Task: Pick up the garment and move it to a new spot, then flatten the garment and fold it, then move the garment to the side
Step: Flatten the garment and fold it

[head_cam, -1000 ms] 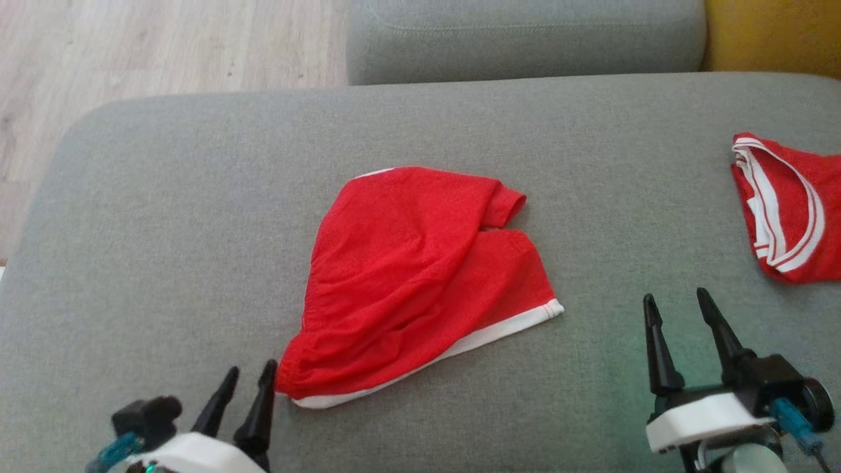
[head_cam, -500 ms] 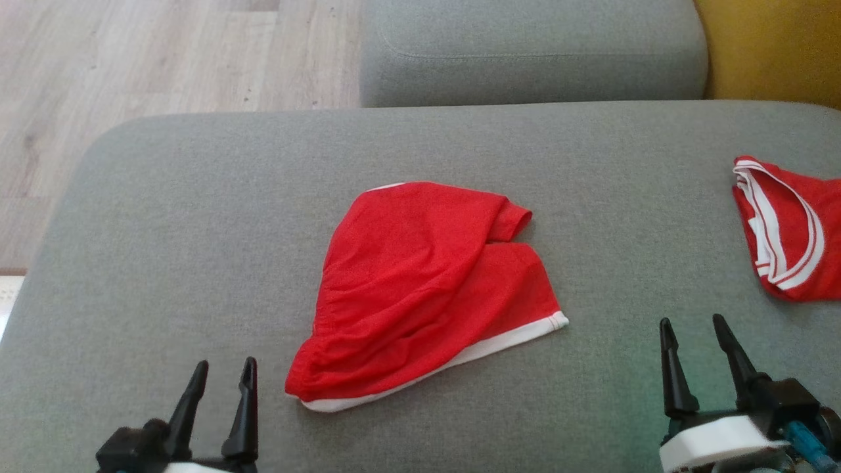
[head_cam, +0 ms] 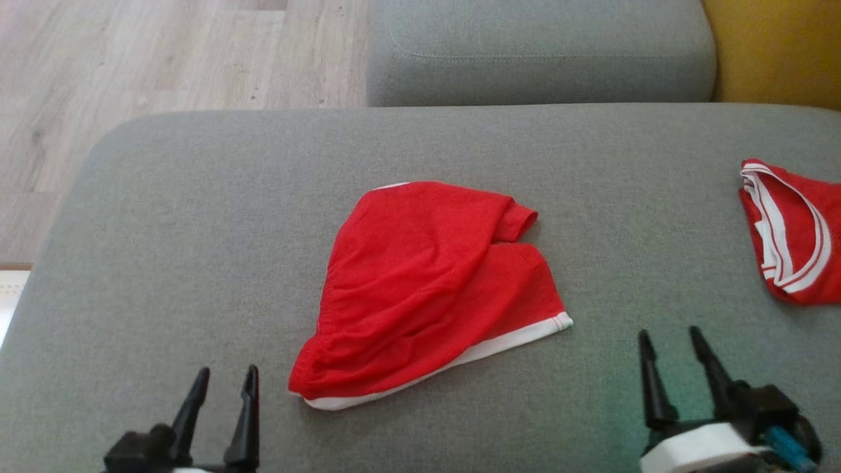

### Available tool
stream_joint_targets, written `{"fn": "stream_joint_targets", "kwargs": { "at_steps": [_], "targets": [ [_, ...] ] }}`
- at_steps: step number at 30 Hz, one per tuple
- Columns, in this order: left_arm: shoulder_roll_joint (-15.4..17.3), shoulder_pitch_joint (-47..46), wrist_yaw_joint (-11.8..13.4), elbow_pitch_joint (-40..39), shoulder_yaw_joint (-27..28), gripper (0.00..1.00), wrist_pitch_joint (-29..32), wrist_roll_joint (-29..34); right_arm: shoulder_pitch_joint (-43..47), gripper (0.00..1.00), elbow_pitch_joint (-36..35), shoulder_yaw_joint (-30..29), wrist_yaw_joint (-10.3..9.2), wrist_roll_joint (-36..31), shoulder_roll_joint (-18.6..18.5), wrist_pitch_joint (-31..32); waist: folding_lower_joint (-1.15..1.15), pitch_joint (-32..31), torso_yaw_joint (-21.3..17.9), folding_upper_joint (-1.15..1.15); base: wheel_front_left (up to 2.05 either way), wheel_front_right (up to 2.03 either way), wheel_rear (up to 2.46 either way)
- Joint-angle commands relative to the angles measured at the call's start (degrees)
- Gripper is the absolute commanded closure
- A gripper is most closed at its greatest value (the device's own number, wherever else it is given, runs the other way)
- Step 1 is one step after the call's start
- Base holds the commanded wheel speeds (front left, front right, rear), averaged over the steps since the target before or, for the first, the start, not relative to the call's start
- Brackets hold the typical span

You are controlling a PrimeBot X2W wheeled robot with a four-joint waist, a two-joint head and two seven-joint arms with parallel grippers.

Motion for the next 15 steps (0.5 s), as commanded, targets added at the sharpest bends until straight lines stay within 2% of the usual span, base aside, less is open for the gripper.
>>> {"fn": "stream_joint_targets", "kwargs": {
  "at_steps": [1, 7, 10, 15],
  "targets": [
    [-0.4, -1.3, -0.3, -0.7, 1.0, 0.00, -0.7, 0.2, -4.1, 0.00, -0.4, 3.1, -0.05, 1.3, -0.4, -0.6, 0.00, 0.6, -0.2, 0.00, 0.00, 0.00, 0.00],
    [2.8, -2.8, -0.4, 3.7, -5.4, 0.00, -0.7, -0.3, -11.9, 0.00, 4.9, 7.8, -0.05, 1.9, -0.4, 4.2, 0.00, 3.2, 0.0, 0.00, 0.00, 0.00, 0.00],
    [6.1, -5.4, -0.4, 7.1, -10.4, 0.00, -0.5, -2.8, -16.7, 0.00, 8.5, 9.9, -0.05, 1.4, -0.4, 9.8, 0.00, 5.1, 0.6, 0.00, 0.00, 0.00, 0.00],
    [9.7, -10.7, -0.4, 10.2, -14.7, 0.00, 0.9, -6.3, -21.5, 0.00, 14.1, 12.9, -0.05, 0.6, -1.0, 18.5, 0.00, 7.5, 1.9, 0.00, 0.00, 0.00, 0.00]
  ]
}}
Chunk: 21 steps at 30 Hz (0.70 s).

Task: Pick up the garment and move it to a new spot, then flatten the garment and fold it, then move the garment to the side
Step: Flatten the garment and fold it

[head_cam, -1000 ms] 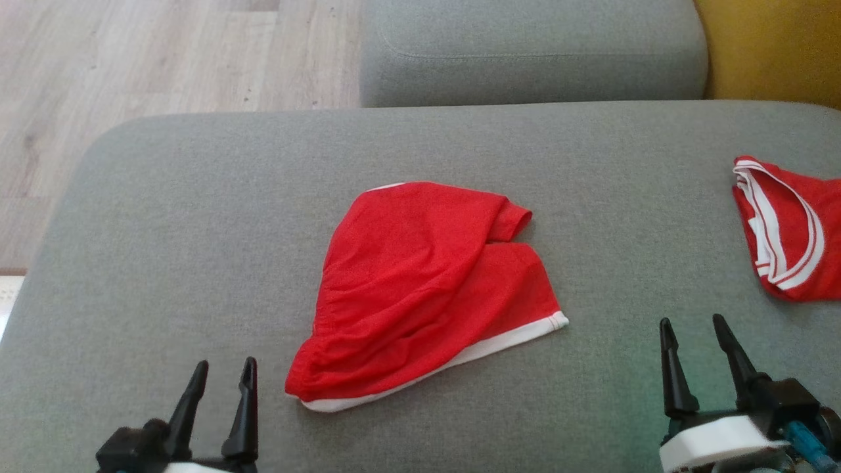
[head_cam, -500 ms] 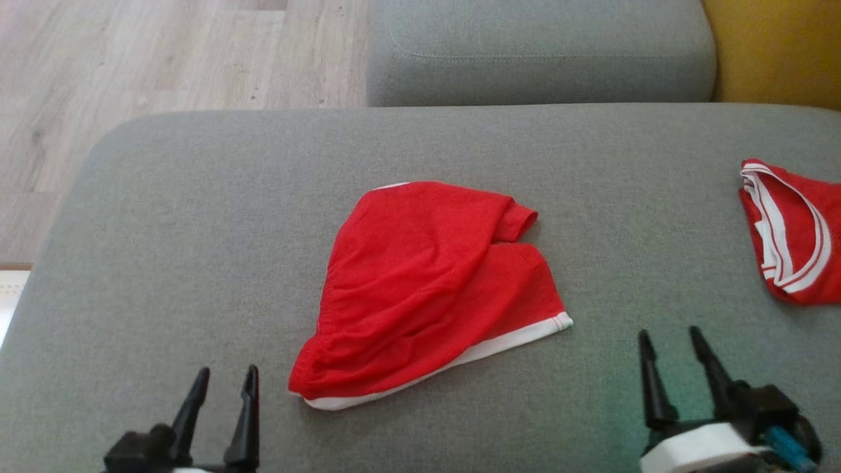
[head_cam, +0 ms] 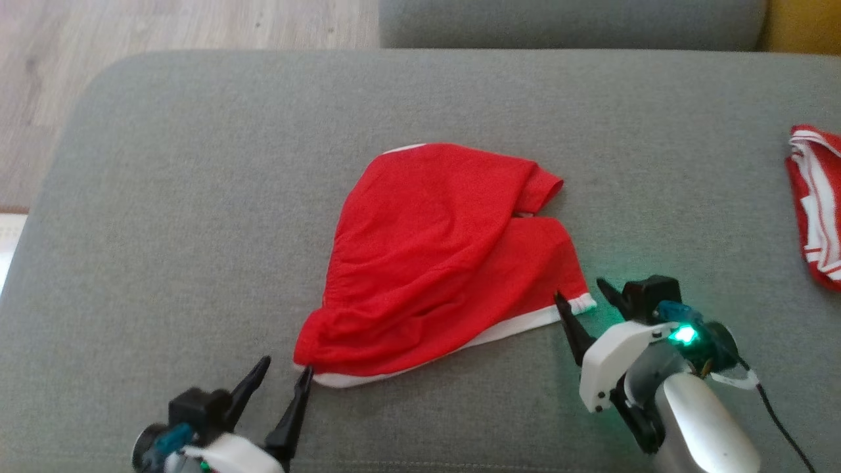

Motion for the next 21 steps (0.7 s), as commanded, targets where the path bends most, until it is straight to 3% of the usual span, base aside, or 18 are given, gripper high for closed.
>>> {"fn": "stream_joint_targets", "kwargs": {
  "at_steps": [1, 10, 21],
  "targets": [
    [1.0, -2.8, 0.1, -0.9, 0.9, 0.00, 0.1, -0.7, -1.8, 0.00, -0.8, 1.4, -0.05, -0.1, -0.5, 0.8, 0.00, 1.0, 0.8, 0.00, 0.00, 0.00, 0.00],
    [4.8, -6.7, 0.1, 1.3, -6.6, 0.00, 0.9, -8.4, -2.8, 0.00, 1.7, 0.9, -0.05, -0.3, -0.2, 2.9, 0.00, 2.5, 0.8, 0.00, 0.00, 0.00, 0.00],
    [7.8, -9.3, 0.1, 3.5, -11.1, 0.00, 0.0, -12.0, -3.0, 0.00, 2.4, 1.8, -0.05, 0.2, 0.0, 2.9, 0.00, 2.7, 0.1, 0.00, 0.00, 0.00, 0.00]
  ]
}}
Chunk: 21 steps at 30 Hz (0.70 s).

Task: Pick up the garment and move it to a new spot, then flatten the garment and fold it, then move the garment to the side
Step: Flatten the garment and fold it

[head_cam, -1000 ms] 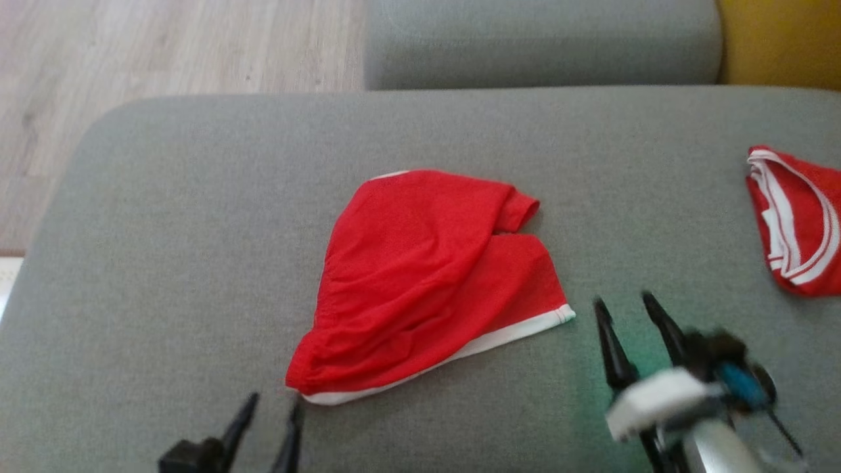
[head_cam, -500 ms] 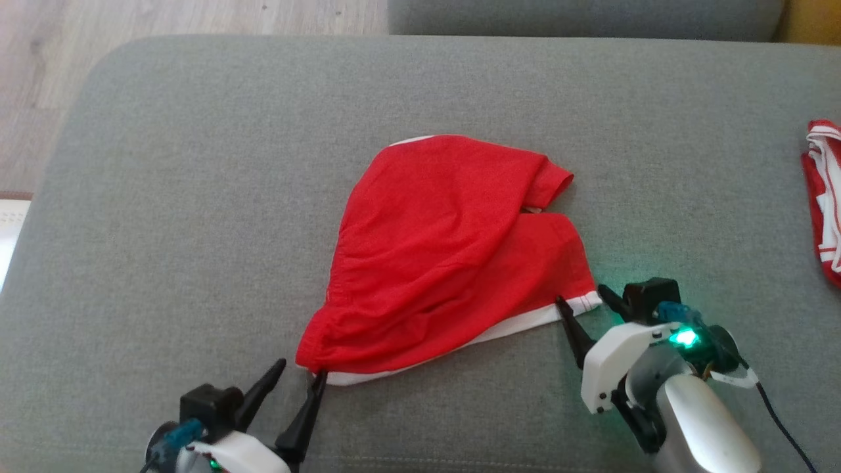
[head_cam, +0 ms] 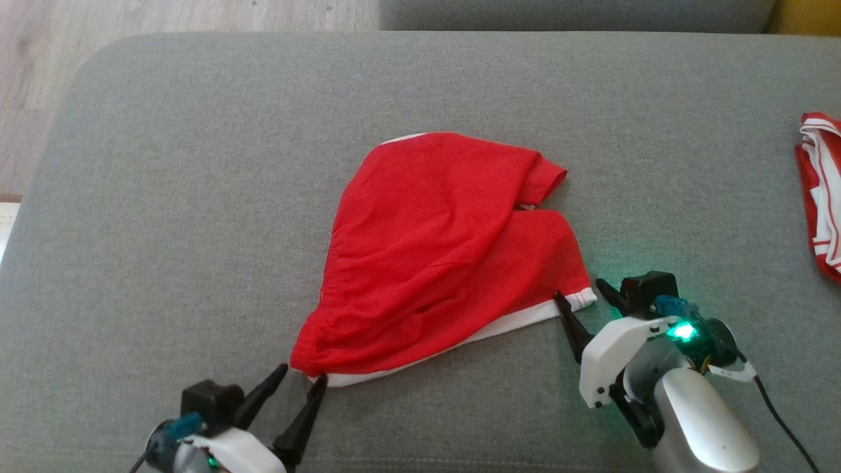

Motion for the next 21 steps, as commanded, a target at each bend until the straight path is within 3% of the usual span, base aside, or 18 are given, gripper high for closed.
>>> {"fn": "stream_joint_targets", "kwargs": {
  "at_steps": [1, 4, 6, 9, 15, 16, 17, 18, 19, 21],
  "targets": [
    [1.9, -2.9, 0.1, -1.0, 1.2, 0.00, -0.7, -0.6, -1.7, 0.00, -0.6, 1.6, -0.05, 0.3, 0.0, 0.3, 0.00, 0.1, -0.1, 0.00, 0.00, 0.00, 0.00],
    [2.8, -3.9, 0.1, -0.3, -0.5, 0.00, -0.9, -1.5, -1.9, 0.00, -0.4, 1.9, -0.05, 0.6, -0.1, 0.7, 0.00, 0.3, -0.3, 0.00, 0.00, 0.00, 0.00],
    [3.2, -4.6, 0.1, 0.1, -1.3, 0.00, -1.1, -2.1, -2.2, 0.50, -0.3, 1.9, -0.05, 1.1, -0.2, 0.9, 0.00, 0.5, -0.5, 0.00, 0.00, 0.00, 0.00],
    [3.6, -5.5, 0.1, 0.7, -2.6, 0.00, -1.3, -2.8, -2.5, 0.98, 0.0, 2.1, -0.05, 1.8, -0.5, 1.2, 0.00, 0.7, -0.6, 0.00, 0.00, 0.00, 0.00],
    [4.0, -6.6, 0.1, 1.5, -5.3, 0.00, -1.7, -4.4, -2.7, 1.00, -0.2, 4.2, -0.05, 5.7, -0.5, 2.1, 0.00, 0.6, -0.6, 0.00, 0.00, 0.00, 0.00],
    [4.0, -6.7, 0.1, 1.5, -5.8, 0.13, -1.8, -4.9, -2.6, 1.00, -0.6, 4.4, -0.05, 7.0, -0.6, 1.8, 0.00, 0.4, -0.7, 0.00, 0.00, 0.00, 0.00],
    [4.2, -6.8, 0.1, 1.5, -6.3, 0.51, -1.8, -5.5, -2.6, 1.00, -1.1, 4.3, -0.05, 8.3, -0.8, 1.5, 0.00, 0.2, -0.7, 0.00, 0.00, 0.00, 0.00],
    [4.4, -6.8, 0.1, 1.3, -6.8, 0.82, -1.8, -6.2, -2.4, 1.00, -1.8, 4.2, -0.05, 9.7, -0.9, 1.2, 0.00, -0.2, -0.8, 0.00, 0.00, 0.00, 0.00],
    [4.7, -6.8, 0.1, 0.9, -7.3, 1.00, -1.9, -6.8, -2.3, 1.00, -2.7, 3.7, -0.05, 11.4, -0.9, 0.9, 0.00, -0.5, -0.8, 0.00, 0.00, 0.00, 0.00],
    [5.3, -6.8, 0.1, -1.3, -7.3, 1.00, -2.0, -8.8, -1.9, 1.00, -5.4, 2.7, -0.05, 15.0, -1.0, 0.6, 0.00, -1.2, -1.0, 0.00, 0.00, 0.00, 0.00]
  ]
}}
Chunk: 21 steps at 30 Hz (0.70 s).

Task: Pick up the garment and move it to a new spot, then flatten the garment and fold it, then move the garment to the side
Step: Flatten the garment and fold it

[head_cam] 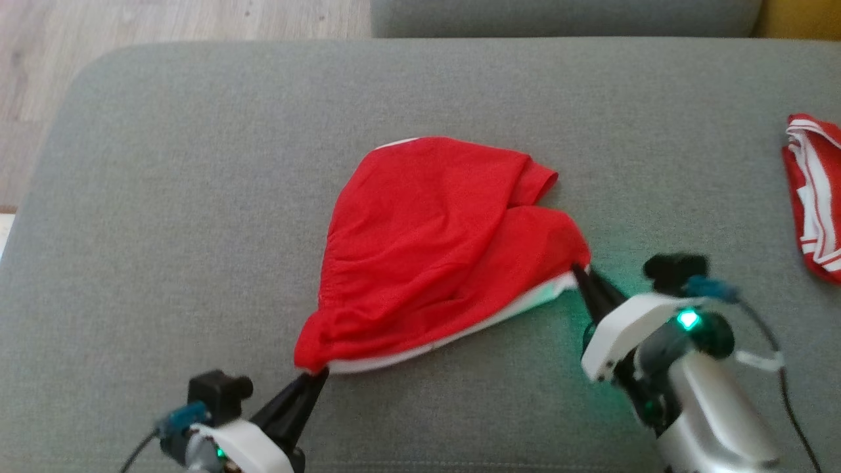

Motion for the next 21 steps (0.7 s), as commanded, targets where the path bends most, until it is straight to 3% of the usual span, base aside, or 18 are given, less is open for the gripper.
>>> {"fn": "stream_joint_targets", "kwargs": {
  "at_steps": [1, 11, 16, 21],
  "targets": [
    [2.3, -2.6, 0.0, -3.3, 2.2, 1.00, -0.7, -1.3, -0.9, 1.00, -4.0, 0.3, -0.05, 2.4, 0.0, -0.5, 0.00, -0.7, -0.2, 0.00, 0.00, 0.00, 0.00],
    [8.2, -0.9, 1.3, -33.8, 6.6, 1.00, 6.9, -15.0, 5.0, 1.00, -31.8, -9.3, -0.05, 18.4, -1.1, 7.1, 0.00, -4.4, -1.4, 0.00, 0.00, 0.00, 0.00],
    [10.7, -3.3, 4.8, -49.8, 10.3, 1.00, 12.3, -20.1, 6.7, 1.00, -47.8, -14.8, -0.05, 21.6, -0.1, 12.8, 0.00, -5.0, -2.6, 0.00, 0.00, 0.00, 0.00],
    [11.5, -9.7, 9.1, -59.9, 13.5, 1.00, 19.1, -25.6, 5.1, 1.00, -59.6, -18.5, -0.05, 23.4, 0.9, 18.2, 0.00, -4.3, -4.4, 0.00, 0.00, 0.00, 0.00]
  ]
}}
